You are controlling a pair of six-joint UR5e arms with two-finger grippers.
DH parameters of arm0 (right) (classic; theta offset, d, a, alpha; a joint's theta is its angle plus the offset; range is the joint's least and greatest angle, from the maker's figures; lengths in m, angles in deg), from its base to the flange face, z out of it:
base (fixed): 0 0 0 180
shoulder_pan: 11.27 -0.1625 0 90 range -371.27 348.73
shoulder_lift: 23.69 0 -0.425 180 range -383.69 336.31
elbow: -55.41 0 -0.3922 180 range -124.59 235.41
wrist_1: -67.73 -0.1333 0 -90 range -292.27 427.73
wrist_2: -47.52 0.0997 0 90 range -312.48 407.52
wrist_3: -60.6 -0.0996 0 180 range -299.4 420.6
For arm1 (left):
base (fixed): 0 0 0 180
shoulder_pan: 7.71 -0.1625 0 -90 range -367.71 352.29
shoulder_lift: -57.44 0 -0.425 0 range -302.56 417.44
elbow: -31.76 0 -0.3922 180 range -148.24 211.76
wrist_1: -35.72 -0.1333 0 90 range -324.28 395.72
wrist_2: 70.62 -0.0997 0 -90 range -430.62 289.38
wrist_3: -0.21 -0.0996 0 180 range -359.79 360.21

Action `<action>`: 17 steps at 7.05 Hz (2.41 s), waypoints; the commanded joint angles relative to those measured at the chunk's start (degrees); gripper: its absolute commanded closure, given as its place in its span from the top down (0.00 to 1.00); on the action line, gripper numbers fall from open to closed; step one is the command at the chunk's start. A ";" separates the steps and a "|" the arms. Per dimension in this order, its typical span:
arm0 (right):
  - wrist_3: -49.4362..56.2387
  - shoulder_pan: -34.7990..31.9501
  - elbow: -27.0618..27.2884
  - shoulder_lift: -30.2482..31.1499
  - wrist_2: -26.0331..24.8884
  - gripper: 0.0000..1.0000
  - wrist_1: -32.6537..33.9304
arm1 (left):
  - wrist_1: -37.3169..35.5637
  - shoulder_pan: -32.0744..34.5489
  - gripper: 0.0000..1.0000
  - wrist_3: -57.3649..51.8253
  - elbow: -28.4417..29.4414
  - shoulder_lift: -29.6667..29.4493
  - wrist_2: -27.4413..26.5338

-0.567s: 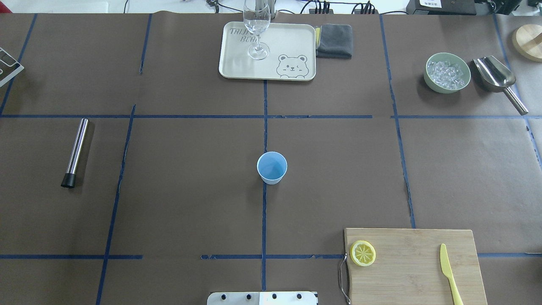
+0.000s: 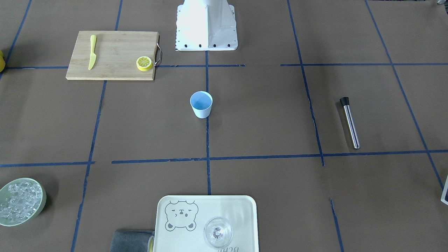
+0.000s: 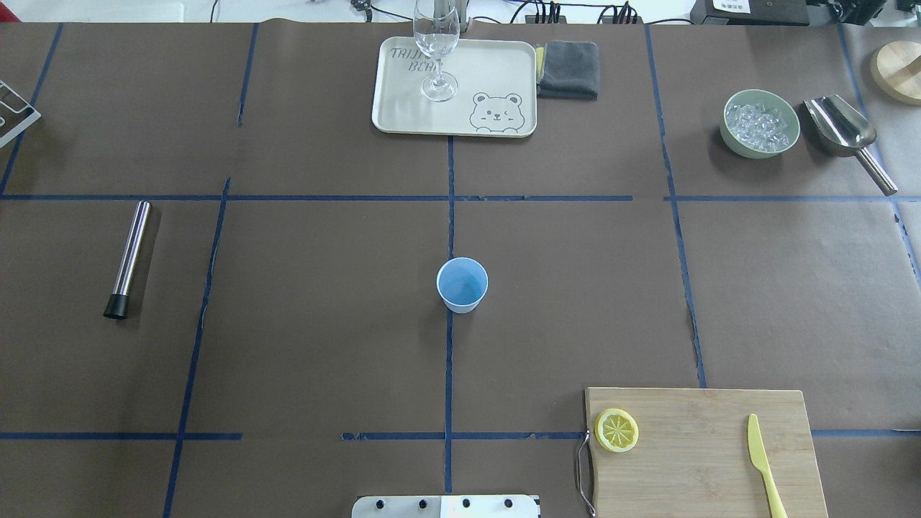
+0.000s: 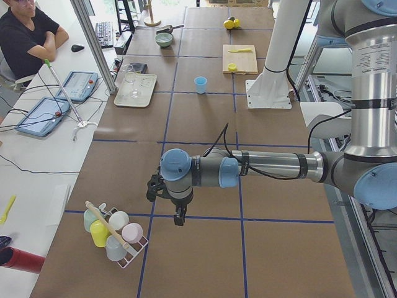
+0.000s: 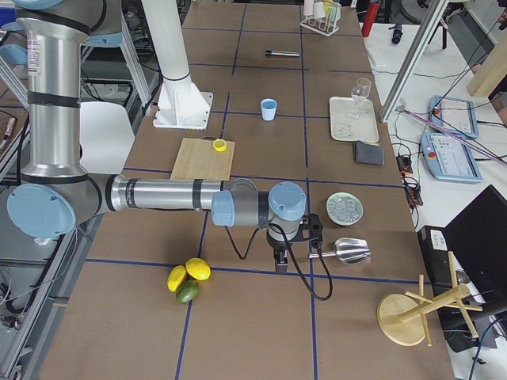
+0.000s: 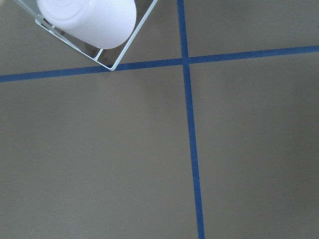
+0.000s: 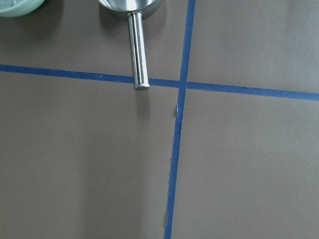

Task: Squeeze lemon into cup

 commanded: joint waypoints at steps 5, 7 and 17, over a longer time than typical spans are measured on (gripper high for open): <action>-28.25 14.26 13.72 -4.57 -3.99 1.00 -0.21 | 2.04 -0.19 1.00 0.32 -1.80 -2.84 0.00; -38.38 22.88 20.94 -4.66 -9.61 1.00 -0.21 | 4.24 -1.24 1.00 7.81 -2.06 -5.11 0.00; -83.70 71.85 35.12 -1.14 -43.71 1.00 -10.23 | 13.46 -16.87 1.00 36.76 -2.69 -12.60 1.41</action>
